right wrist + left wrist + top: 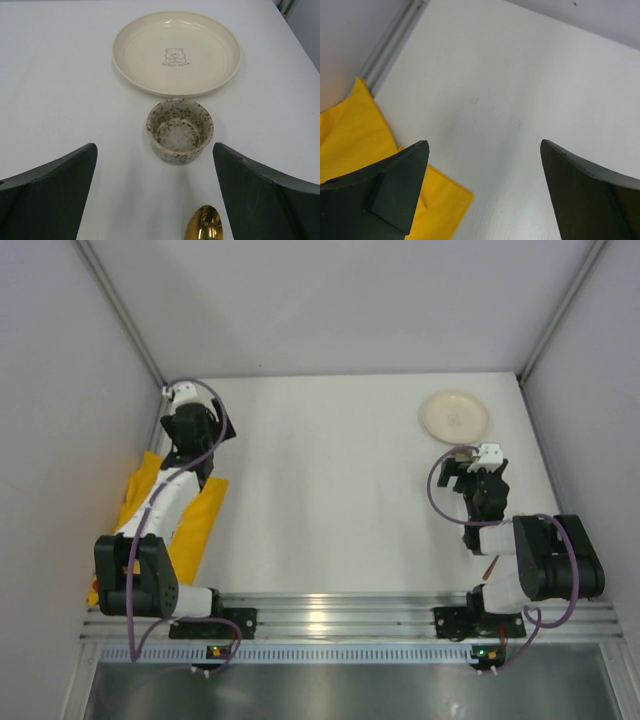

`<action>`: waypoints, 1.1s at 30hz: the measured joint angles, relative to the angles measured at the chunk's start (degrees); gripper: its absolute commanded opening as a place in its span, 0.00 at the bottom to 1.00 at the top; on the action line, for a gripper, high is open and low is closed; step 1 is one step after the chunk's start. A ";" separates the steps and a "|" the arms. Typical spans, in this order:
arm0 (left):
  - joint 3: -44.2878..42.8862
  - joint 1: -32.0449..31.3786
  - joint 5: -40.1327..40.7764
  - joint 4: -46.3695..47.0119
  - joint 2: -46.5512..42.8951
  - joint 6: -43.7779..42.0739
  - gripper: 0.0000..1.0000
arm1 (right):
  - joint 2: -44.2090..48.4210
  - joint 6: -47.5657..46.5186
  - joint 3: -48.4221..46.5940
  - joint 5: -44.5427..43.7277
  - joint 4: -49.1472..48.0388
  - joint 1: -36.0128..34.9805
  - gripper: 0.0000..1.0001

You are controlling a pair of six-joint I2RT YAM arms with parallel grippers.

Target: Set the dinner table for one person

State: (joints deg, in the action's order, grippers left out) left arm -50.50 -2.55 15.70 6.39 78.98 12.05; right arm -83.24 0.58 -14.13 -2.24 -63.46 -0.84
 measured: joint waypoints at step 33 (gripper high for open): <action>-6.62 6.21 -11.89 -46.36 16.81 12.02 0.92 | -0.02 0.00 0.00 0.00 0.00 0.00 1.00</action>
State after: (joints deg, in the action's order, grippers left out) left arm -57.12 3.66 3.81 -39.97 95.79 24.08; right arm -83.26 0.58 -14.13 -2.24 -63.46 -0.84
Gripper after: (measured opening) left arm 0.927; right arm 0.996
